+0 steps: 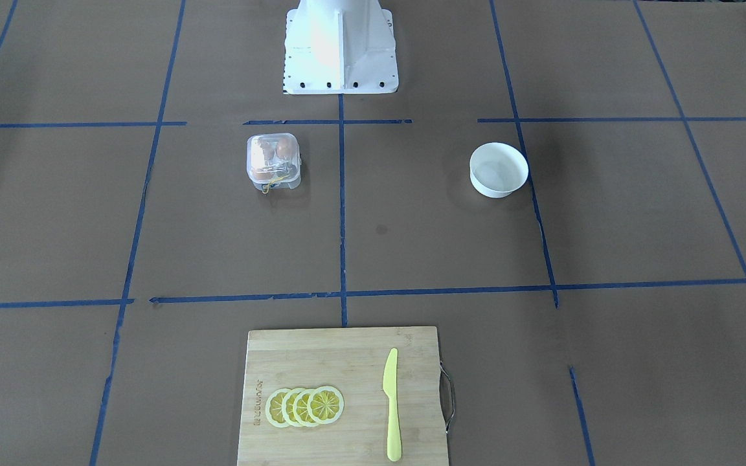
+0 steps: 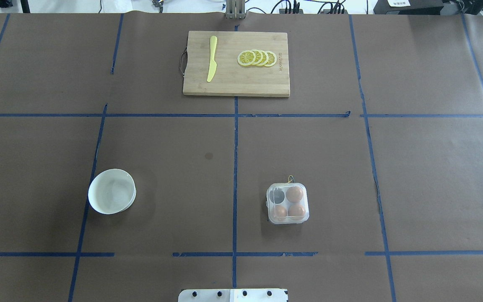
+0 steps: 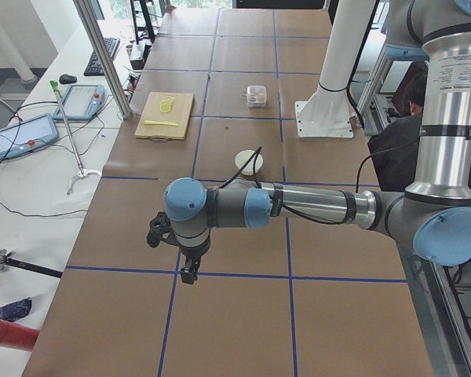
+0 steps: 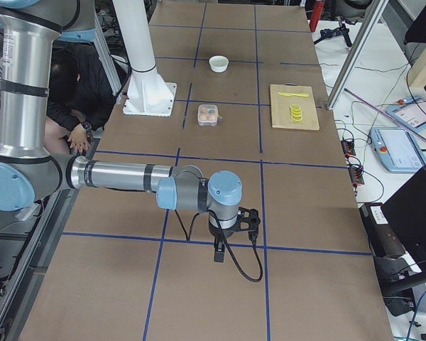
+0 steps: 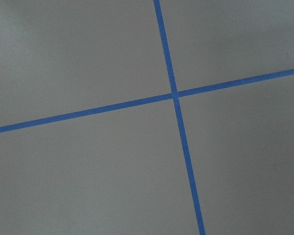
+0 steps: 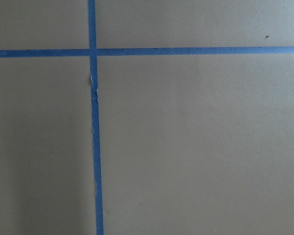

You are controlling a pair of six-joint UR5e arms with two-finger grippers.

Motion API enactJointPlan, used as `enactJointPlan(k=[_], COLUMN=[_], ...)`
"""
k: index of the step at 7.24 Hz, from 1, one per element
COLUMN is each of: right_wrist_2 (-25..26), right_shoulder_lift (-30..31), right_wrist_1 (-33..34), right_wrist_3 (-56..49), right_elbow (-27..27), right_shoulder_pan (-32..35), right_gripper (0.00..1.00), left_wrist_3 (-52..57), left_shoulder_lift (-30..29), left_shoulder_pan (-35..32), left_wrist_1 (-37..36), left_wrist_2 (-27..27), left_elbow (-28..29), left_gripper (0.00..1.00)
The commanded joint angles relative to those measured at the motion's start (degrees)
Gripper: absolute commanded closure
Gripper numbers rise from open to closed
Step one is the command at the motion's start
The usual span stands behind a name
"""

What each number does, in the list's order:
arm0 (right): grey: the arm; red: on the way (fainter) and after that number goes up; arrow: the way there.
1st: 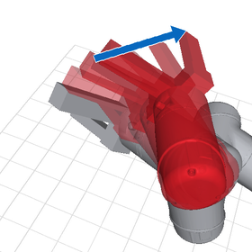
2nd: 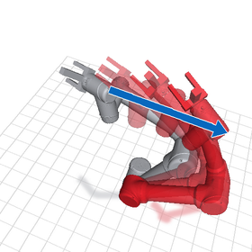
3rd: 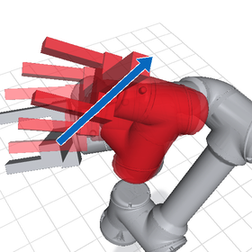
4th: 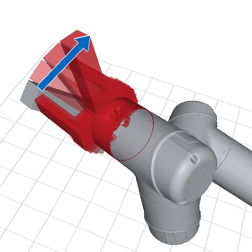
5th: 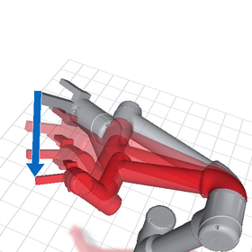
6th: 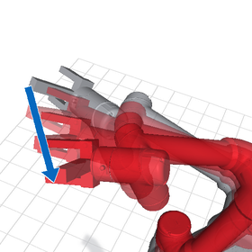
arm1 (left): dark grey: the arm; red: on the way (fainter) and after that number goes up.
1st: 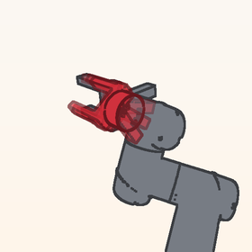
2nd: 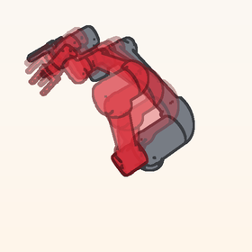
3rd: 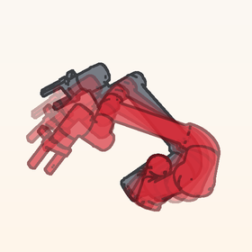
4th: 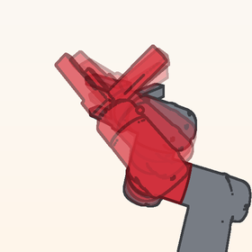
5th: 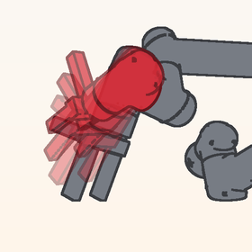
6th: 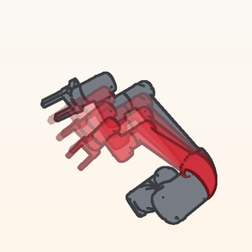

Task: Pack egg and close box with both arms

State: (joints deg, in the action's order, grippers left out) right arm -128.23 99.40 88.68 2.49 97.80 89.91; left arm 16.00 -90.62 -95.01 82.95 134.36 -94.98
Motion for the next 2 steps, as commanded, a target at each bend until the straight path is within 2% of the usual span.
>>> enactJointPlan(k=[1, 2], right_wrist_2=[0.0, 0.0], right_shoulder_lift=[0.0, 0.0], right_wrist_1=[0.0, 0.0], right_wrist_3=[0.15, 0.15], right_elbow=[-0.06, -0.15], right_shoulder_pan=[-1.05, -1.4], right_gripper=[0.0, 0.0], left_wrist_3=[0.0, 0.0], left_shoulder_lift=[0.0, 0.0], left_shoulder_pan=[0.0, 0.0], left_wrist_1=[0.02, 0.11], left_wrist_2=[-0.41, -0.42], left_elbow=[0.06, 0.06], left_gripper=[0.0, 0.0])
